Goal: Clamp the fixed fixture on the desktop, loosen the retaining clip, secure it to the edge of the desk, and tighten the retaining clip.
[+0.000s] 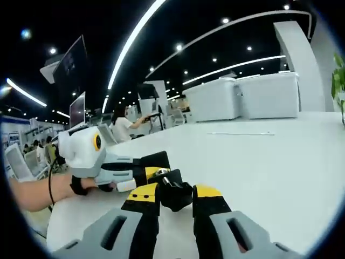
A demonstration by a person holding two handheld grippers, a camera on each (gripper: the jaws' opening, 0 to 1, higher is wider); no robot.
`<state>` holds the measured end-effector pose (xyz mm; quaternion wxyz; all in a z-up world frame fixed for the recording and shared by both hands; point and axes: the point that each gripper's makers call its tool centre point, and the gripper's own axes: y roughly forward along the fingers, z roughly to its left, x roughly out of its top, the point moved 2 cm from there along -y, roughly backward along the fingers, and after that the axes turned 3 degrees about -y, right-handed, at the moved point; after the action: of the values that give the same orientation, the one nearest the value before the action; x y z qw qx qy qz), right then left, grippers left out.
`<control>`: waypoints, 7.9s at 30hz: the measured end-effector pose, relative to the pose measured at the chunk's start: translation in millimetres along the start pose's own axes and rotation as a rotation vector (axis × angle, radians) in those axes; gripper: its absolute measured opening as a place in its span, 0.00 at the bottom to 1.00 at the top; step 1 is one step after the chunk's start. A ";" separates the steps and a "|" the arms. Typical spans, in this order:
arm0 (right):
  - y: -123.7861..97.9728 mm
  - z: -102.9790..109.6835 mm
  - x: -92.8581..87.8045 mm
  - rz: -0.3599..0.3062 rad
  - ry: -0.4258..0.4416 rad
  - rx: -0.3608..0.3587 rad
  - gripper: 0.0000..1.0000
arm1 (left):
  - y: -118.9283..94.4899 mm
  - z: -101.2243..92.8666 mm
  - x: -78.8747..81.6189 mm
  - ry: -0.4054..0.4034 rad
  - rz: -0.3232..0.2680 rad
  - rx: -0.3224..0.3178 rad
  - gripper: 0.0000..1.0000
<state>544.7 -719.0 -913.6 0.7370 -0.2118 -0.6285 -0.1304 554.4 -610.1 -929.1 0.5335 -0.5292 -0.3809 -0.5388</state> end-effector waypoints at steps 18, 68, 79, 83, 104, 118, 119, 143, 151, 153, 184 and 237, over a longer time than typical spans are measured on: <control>9.8 -11.6 7.2 0.005 -0.156 -0.019 0.21 | -0.6 -0.1 -0.3 -0.001 0.000 0.001 0.08; 5.6 13.0 0.6 0.036 -1.043 -0.113 0.21 | 0.4 3.0 -1.3 -0.001 0.003 0.017 0.08; 2.9 15.5 -0.1 0.038 -1.055 -0.116 0.22 | 0.9 3.1 -0.8 -0.002 0.003 0.017 0.08; 3.6 15.5 -0.2 0.036 -1.056 -0.120 0.23 | 1.0 3.5 -0.6 -0.001 0.003 0.018 0.08; 7.7 -27.1 13.1 -0.039 0.008 -0.045 0.27 | 1.4 3.4 0.2 -0.001 0.002 0.017 0.08; -3.6 1.7 3.5 -0.031 -0.027 -0.017 0.20 | -0.4 1.7 0.4 0.000 0.001 0.015 0.08; -4.3 2.9 3.3 -0.031 -0.028 -0.016 0.20 | -0.5 1.7 0.0 0.000 0.002 0.016 0.08; 14.8 -14.1 12.4 -0.021 -0.345 -0.041 0.20 | 0.3 3.4 -0.4 -0.002 0.003 0.021 0.08; 5.3 -1.4 11.3 -0.018 -0.523 -0.061 0.20 | -0.1 3.9 -0.7 -0.002 0.003 0.025 0.08; 3.2 3.7 10.6 -0.016 -0.615 -0.071 0.20 | -0.2 4.3 -0.8 -0.003 0.004 0.026 0.08; 7.8 8.9 6.9 0.005 -0.928 -0.100 0.20 | -2.5 3.0 -1.7 -0.002 0.005 0.031 0.08; 5.3 13.9 -0.5 0.048 -1.058 -0.139 0.23 | 0.8 5.3 -0.8 0.001 0.004 0.031 0.08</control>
<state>535.0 -707.8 -913.2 0.3066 -0.3114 -0.8990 -0.0301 555.9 -604.9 -929.2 0.5429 -0.5213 -0.3878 -0.5321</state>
